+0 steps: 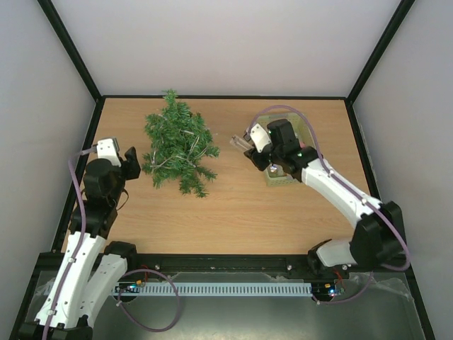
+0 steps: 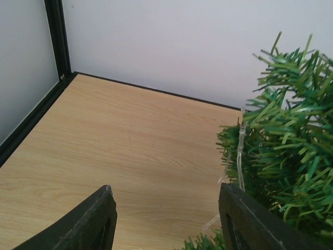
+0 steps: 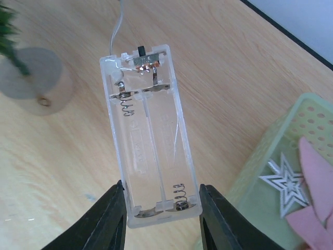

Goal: Decorate the small christmas tree
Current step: Wrap the decoration item around the Christmas tree.

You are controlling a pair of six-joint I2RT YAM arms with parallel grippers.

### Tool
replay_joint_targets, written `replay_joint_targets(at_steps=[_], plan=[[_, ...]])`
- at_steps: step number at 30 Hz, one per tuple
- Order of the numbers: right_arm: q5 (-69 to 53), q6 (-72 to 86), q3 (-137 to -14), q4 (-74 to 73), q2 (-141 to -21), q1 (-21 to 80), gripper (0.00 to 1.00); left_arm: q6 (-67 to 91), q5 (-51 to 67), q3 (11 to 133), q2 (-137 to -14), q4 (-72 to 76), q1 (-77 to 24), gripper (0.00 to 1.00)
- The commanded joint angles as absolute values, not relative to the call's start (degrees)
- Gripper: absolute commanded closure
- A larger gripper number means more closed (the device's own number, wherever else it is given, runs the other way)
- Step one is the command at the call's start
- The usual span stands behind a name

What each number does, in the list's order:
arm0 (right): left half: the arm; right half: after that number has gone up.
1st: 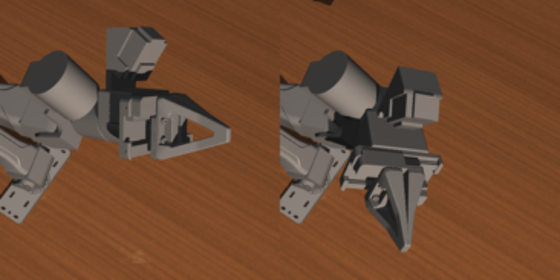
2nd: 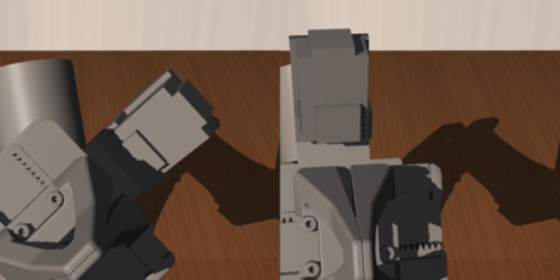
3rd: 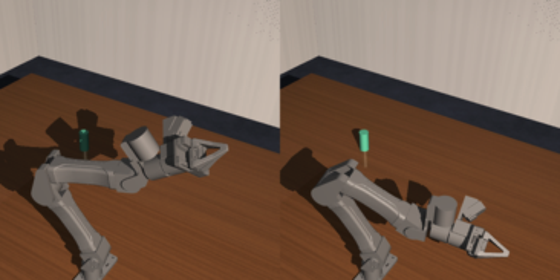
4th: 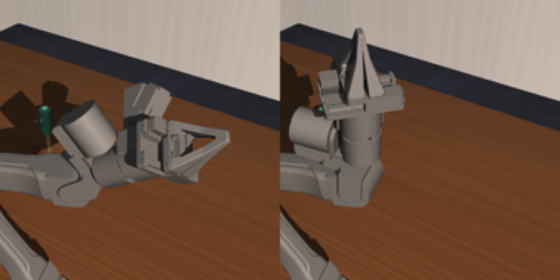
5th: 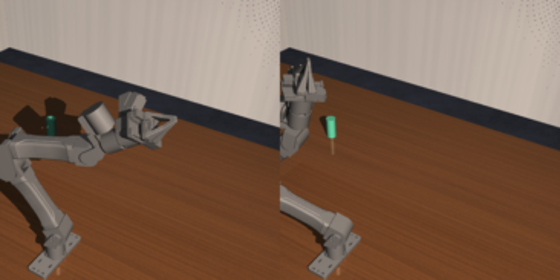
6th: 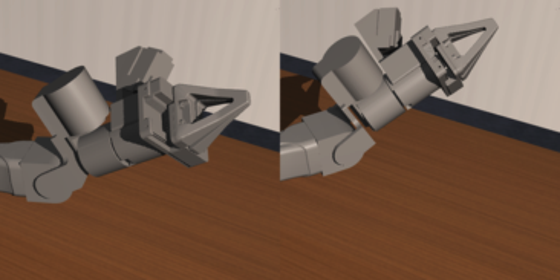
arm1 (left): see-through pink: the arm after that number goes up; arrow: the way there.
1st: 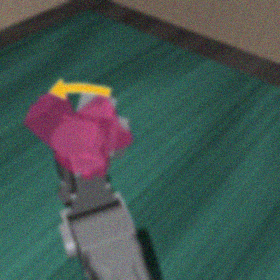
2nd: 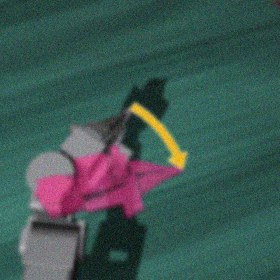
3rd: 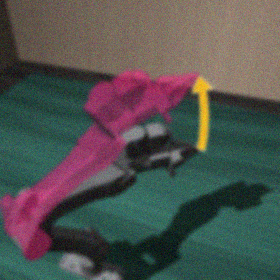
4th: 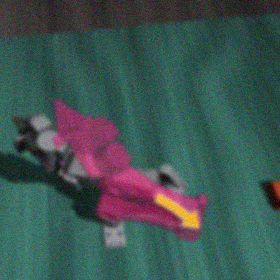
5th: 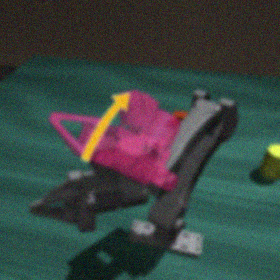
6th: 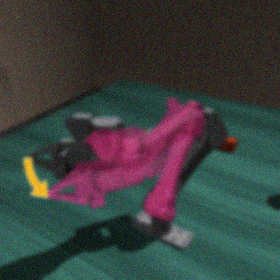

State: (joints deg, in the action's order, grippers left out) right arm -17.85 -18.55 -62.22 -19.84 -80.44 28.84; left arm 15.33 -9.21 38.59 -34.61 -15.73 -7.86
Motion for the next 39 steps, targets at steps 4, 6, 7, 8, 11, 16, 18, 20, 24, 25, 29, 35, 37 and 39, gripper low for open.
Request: replay_joint_targets(at_steps=[4,6,7,8,11,16,18,20,24,25,29,35,37,39], plan=[[-17.7,-10.9,-57.6,-25.2,-69.6,36.2,0.66,17.7,-8.5,43.2,-35.3,-17.8,-7.8,0.44],[-17.6,-9.5,-56.7,-26.6,-66.8,37.9,0.66,17.7,-7.5,43.5,-35.6,-18.4,-7.8,0.45],[-17.2,-8.5,-56.4,-27.4,-65.7,38.6,0.66,17.8,-7.2,43.5,-35.8,-19.1,-7.8,0.45],[-16.5,-7.6,-56.2,-28.2,-64.6,39.1,0.66,18.0,-7.2,43.3,-36.1,-19.6,-7.8,0.46],[-16.6,-4.7,-55.1,-29.1,-62.4,40.6,0.66,19.5,-7.7,41.7,-36.0,-19.3,-7.5,0.48],[-17.6,-0.5,-53.5,-28.7,-60.1,45.0,0.67,23.2,-4.5,41.4,-37.0,-18.8,-5.2,0.50],[-17.7,0.5,-53.2,-28.7,-60.4,46.5,0.67,24.3,-1.7,41.7,-37.7,-19.7,-4.0,0.51],[-18.3,1.5,-53.2,-28.9,-60.9,47.9,0.68,25.3,0.3,41.1,-37.7,-20.3,-2.7,0.51],[-18.7,4.7,-52.3,-25.5,-60.5,51.2,0.67,26.9,3.3,40.5,-37.3,-21.5,-0.5,0.51],[-18.8,5.7,-51.9,-24.5,-60.7,51.9,0.68,27.3,3.3,40.6,-37.1,-21.7,-0.4,0.51],[-18.5,8.2,-50.6,-23.4,-62.7,54.1,0.67,28.4,3.1,41.3,-36.8,-22.8,-0.3,0.51],[-3.3,9.5,-50.6,-20.9,-60.6,54.2,0.66,26.8,3.7,41.5,-37.5,-23.7,-0.3,0.52],[1.2,9.8,-50.8,-20.2,-59.0,54.2,0.68,26.1,3.3,41.8,-37.4,-24.1,-0.3,0.52],[5.7,10.1,-50.7,-20.1,-57.5,54.2,0.69,25.7,3.0,42.2,-37.1,-24.5,-0.3,0.52]])
